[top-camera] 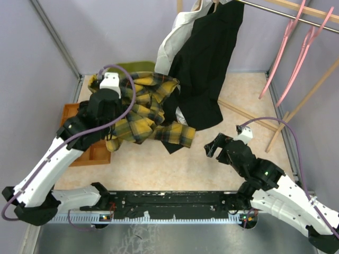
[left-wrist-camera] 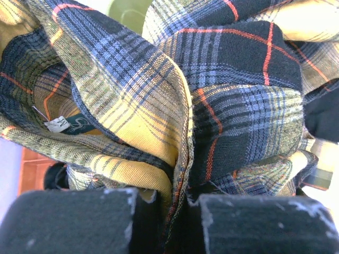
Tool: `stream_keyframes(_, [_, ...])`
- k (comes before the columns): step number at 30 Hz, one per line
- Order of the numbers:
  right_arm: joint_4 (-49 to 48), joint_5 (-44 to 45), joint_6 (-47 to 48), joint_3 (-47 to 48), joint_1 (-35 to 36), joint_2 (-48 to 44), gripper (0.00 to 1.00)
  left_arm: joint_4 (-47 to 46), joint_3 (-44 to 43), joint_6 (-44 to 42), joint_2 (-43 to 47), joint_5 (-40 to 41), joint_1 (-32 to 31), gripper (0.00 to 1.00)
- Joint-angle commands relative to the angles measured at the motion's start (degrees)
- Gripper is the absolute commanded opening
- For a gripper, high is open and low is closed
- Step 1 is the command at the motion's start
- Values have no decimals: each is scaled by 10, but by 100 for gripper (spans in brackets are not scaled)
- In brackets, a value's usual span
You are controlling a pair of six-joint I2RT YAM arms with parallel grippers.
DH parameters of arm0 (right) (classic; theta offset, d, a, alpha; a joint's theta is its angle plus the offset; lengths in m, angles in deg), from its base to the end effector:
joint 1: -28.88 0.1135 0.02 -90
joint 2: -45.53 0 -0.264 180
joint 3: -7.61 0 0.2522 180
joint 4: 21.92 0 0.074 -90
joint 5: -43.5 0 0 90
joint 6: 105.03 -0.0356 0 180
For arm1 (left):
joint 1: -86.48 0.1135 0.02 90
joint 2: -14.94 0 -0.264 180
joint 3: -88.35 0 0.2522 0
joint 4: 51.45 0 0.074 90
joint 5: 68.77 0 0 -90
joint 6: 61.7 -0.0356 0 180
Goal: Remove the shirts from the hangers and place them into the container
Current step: Place the shirt in the bin.
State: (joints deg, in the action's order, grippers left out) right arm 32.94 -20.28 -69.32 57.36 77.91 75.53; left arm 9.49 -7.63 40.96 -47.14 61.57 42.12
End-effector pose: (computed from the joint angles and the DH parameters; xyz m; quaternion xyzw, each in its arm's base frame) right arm 0.0875 0.0768 0.2698 0.1441 0.8586 0.2272 0.4363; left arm 0.1561 -0.1204 0.4415 0.0454 0.8193 0.0244 0.5711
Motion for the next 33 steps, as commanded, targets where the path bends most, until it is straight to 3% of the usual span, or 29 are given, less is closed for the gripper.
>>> stream_keyframes(1, [-27,14,-14,4,4,-2,88,-24,-58,-68,-29,-7,60,0])
stream_keyframes(11, [-22,22,-11,5,4,-4,88,-47,-257,-114,-148,-18,176,0])
stream_keyframes(15, [-22,27,-9,2,4,-3,89,-49,-300,-113,-207,-89,198,0])
stream_keyframes(21, [-22,26,-7,0,4,-3,89,-73,-314,-76,-307,-161,234,0])
stream_keyframes(27, [-7,29,-5,-1,4,-7,89,-70,-315,-2,-398,-171,299,0])
stream_keyframes(33, [-12,36,1,-8,4,-13,89,-56,-315,-3,-443,-159,314,0])
